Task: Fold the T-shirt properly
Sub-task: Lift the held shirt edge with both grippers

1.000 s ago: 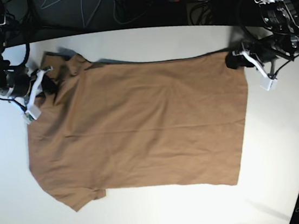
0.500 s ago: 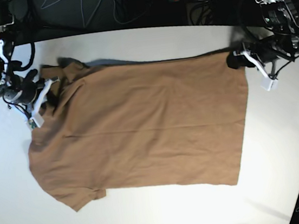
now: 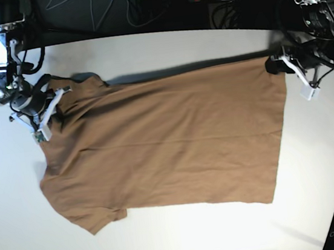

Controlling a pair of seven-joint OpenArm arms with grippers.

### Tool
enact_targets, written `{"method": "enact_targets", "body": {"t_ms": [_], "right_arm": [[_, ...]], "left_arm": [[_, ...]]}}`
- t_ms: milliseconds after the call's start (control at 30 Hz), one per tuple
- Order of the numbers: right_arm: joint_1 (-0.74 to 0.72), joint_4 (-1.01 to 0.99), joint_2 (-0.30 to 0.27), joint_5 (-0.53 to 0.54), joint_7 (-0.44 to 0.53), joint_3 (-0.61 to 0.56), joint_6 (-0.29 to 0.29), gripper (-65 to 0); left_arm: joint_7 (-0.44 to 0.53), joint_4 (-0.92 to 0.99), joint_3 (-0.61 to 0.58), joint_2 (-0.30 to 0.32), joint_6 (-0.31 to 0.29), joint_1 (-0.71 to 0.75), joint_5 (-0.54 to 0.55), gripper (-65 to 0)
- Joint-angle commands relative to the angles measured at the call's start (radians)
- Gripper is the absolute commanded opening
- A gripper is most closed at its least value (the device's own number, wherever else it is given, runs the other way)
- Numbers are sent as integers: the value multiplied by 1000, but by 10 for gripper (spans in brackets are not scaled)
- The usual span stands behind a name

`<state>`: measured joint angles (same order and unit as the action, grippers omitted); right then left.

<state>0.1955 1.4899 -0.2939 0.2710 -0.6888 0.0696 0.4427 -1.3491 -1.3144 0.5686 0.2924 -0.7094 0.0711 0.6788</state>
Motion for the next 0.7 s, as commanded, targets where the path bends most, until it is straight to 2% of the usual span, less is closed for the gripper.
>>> {"method": "enact_targets", "body": {"t_ms": [0, 167, 400, 667], "right_arm": [[46, -22, 0, -71, -167, -6, 0, -649], [78, -22, 0, -71, -148, -15, 0, -649], [141, -22, 0, -72, -32, -15, -6, -649], [216, -22, -1, -72, 165, -9, -6, -649]], "left_arm": [[-39, 5, 1, 8, 11, -4, -92, -622], [-39, 5, 1, 6, 11, -29, -92, -622], [-39, 5, 1, 6, 11, -57, -92, -622], [-34, -6, 1, -11, 11, -75, -92, -622]]}}
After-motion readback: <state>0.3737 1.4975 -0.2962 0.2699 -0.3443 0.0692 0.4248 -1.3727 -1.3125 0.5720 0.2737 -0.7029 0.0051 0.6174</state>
